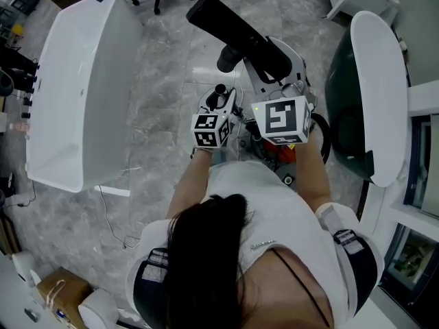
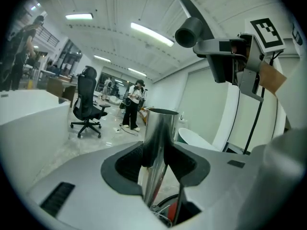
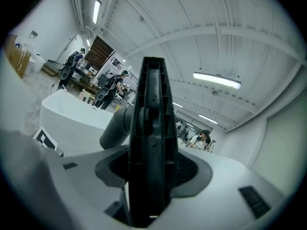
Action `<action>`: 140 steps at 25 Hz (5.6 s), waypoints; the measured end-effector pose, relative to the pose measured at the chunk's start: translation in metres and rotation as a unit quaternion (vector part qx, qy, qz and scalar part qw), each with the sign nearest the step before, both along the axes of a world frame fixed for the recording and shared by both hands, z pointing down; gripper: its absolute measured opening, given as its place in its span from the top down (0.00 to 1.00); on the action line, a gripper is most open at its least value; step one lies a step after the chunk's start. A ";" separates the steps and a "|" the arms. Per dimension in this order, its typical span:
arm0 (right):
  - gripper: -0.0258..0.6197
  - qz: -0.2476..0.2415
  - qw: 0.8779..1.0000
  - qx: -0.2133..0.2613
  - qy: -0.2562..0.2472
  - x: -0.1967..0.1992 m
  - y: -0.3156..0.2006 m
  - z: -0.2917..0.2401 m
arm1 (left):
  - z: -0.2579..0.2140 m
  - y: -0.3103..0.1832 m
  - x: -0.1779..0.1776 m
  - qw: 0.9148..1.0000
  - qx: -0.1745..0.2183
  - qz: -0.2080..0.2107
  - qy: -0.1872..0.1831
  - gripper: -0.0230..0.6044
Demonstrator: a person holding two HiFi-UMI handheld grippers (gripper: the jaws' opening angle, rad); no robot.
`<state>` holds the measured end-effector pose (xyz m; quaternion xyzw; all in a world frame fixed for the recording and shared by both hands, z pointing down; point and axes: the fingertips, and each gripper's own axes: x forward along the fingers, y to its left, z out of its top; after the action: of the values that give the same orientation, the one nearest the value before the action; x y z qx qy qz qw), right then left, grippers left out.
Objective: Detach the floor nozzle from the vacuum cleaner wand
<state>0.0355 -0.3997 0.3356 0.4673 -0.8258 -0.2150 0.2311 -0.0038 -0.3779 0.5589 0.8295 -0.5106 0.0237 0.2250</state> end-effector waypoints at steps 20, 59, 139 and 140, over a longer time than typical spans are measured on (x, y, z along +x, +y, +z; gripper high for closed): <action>0.61 0.076 0.958 -0.094 -0.261 0.053 0.008 0.012 | 0.000 -0.008 -0.001 1.000 0.000 -0.004 -0.003 0.72; 0.61 0.133 0.944 -0.203 -0.225 0.078 0.029 0.129 | -0.009 -0.002 0.009 1.000 0.010 0.017 0.022 0.63; 0.61 0.138 0.947 -0.146 -0.251 0.075 0.073 0.103 | -0.121 0.064 -0.002 0.995 0.043 -0.053 -0.068 0.96; 0.61 0.137 0.947 -0.147 -0.250 0.074 0.074 0.103 | -0.122 0.064 -0.001 0.995 0.046 -0.051 -0.072 0.96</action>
<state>0.1094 -0.3259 0.4386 0.5755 -0.8076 0.0661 0.1107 -0.0043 -0.3135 0.4374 0.8080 -0.5676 0.0483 0.1504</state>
